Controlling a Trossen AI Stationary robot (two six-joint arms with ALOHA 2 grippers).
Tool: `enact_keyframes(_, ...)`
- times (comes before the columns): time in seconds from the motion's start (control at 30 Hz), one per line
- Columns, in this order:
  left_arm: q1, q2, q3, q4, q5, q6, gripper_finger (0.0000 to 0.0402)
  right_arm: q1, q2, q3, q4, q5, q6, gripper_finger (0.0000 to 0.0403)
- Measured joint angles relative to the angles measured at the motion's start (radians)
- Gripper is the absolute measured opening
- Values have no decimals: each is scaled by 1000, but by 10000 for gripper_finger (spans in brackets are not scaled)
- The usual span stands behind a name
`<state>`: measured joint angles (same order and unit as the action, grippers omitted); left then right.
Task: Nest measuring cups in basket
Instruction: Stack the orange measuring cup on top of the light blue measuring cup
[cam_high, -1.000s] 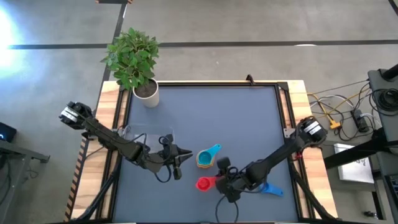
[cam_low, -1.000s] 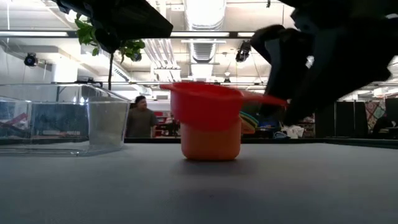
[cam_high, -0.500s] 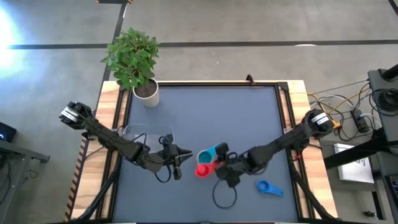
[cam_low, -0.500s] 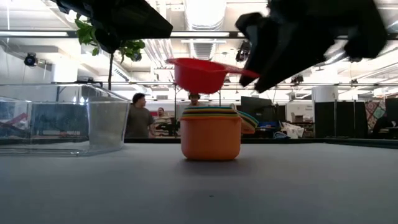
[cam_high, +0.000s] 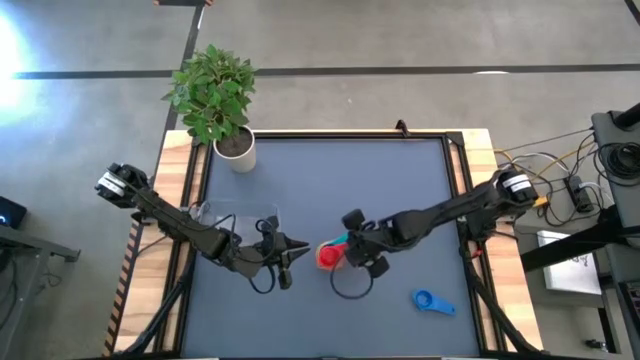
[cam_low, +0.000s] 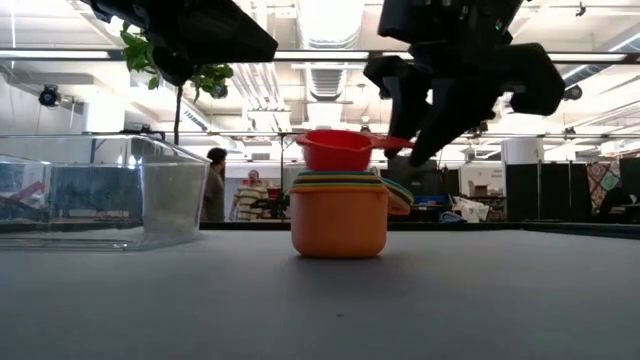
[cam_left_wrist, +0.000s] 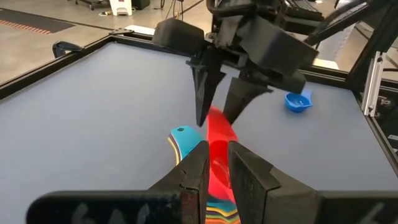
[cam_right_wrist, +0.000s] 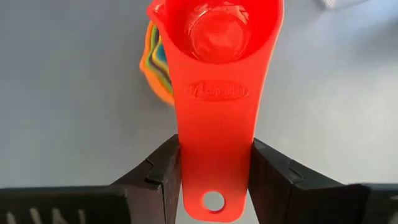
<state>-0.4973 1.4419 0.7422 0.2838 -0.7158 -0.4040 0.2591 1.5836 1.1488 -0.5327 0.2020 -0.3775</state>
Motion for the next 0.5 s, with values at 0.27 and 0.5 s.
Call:
enact_keyframes(0.27, 1, 0, 0, -3, 0, 2, 41, -27, -10, 0, -28, -79, 0, 152)
enact_keyframes(0.5, 2, 0, 0, 1, 1, 0, 41, -29, -4, -1, -31, -31, 0, 156)
